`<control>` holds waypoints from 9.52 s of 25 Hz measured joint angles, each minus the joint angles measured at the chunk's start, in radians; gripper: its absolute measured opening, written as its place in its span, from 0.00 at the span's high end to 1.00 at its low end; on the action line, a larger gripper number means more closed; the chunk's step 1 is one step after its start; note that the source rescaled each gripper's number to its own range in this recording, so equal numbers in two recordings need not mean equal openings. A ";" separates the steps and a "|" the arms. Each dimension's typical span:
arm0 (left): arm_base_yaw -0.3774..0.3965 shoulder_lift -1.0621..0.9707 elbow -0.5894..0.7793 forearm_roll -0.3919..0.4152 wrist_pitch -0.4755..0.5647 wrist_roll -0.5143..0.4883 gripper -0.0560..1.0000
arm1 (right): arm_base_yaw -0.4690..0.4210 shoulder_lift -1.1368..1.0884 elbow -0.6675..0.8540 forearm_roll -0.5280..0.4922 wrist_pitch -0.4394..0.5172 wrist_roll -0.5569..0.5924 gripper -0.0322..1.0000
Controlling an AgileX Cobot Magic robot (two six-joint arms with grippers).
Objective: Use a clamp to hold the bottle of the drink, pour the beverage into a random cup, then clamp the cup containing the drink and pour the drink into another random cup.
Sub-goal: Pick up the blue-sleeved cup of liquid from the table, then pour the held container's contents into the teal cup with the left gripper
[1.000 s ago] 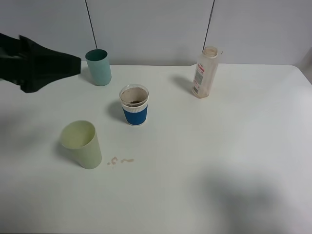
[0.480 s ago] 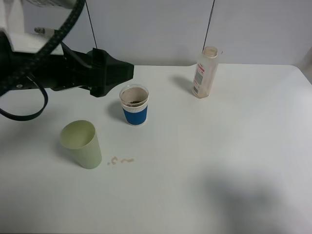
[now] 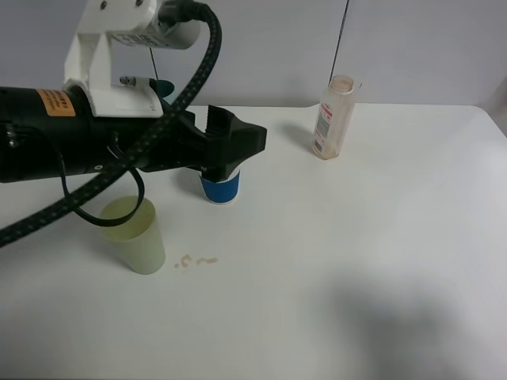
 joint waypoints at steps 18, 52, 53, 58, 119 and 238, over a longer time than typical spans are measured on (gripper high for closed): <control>-0.245 0.202 -0.045 -0.398 -0.395 0.099 0.07 | 0.000 0.000 0.000 0.000 0.000 0.000 0.00; -0.350 0.664 -0.307 -0.975 -0.703 0.170 0.07 | 0.000 0.000 0.000 0.000 0.000 0.000 0.00; -0.350 0.673 -0.307 -0.981 -0.707 0.152 0.08 | 0.000 0.000 0.000 0.000 0.000 0.000 0.00; -0.350 0.704 -0.308 -0.990 -0.737 0.070 0.15 | 0.000 0.000 0.000 -0.001 0.000 0.000 0.00; -0.177 1.035 -0.311 -0.811 -0.926 -0.083 0.09 | 0.000 0.000 0.000 -0.003 0.000 0.000 0.00; 0.572 0.510 0.014 0.365 -0.676 0.029 0.93 | 0.000 0.000 0.000 -0.003 0.000 0.006 0.00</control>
